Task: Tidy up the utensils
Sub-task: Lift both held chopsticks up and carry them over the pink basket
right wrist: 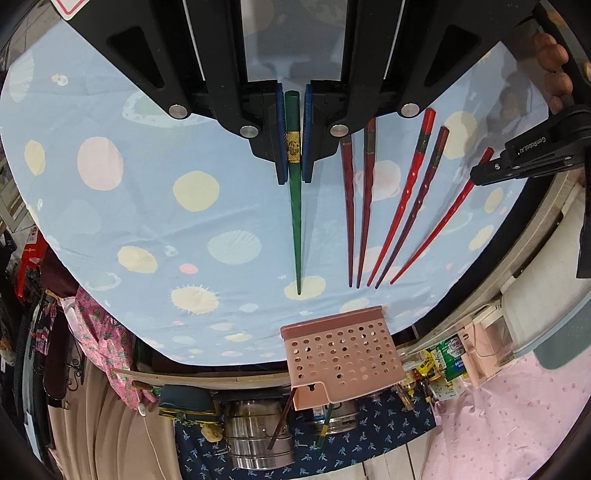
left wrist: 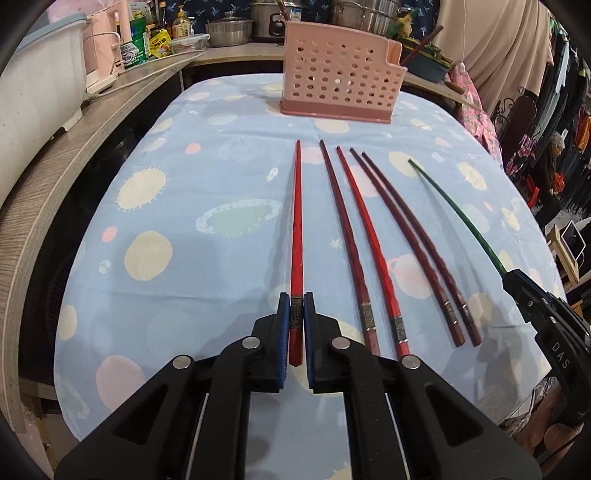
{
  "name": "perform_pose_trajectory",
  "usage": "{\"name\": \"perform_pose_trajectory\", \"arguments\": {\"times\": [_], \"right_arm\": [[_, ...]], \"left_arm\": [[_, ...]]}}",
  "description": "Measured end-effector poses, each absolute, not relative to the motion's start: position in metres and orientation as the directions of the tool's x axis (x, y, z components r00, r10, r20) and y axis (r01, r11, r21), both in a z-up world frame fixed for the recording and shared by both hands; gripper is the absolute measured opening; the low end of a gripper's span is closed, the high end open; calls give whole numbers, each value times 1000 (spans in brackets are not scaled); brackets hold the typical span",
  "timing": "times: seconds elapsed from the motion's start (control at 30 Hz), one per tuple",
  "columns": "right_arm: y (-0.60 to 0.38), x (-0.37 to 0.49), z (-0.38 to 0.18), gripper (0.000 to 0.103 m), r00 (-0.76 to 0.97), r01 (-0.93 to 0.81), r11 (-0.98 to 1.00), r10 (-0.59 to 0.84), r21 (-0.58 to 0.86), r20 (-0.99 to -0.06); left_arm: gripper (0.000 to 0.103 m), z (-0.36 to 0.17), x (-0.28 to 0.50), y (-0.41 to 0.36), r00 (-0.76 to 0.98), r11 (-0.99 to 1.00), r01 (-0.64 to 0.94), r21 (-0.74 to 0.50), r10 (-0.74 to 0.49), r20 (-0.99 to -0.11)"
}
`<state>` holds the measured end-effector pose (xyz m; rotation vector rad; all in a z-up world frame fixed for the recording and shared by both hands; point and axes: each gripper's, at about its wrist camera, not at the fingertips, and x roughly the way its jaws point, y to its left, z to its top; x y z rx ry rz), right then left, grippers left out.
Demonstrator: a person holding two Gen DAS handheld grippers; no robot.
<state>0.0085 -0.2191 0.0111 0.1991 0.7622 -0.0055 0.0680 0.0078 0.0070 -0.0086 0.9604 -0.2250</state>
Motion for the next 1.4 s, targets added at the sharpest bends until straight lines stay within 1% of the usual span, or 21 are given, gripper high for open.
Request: {"name": "perform_pose_trajectory", "arguments": {"times": [0.27,0.57,1.03,1.4], "right_arm": [[-232,15,56,7,791,76,975,68,207,-609],[-252,35,106,7,855,75,961,76,268,-514],[-261,62,134,7,880,75,941,92,330,-465],[-265,79,157,7,900,55,936,104,347,-424]], "left_arm": [[7,49,76,18,603,973,169,-158,-229,-764],[7,100,98,24,676,971,160,-179,-240,-697],[7,151,136,21,747,966,171,-192,-254,-615],[7,178,162,15,768,962,186,-199,-269,-581]]}}
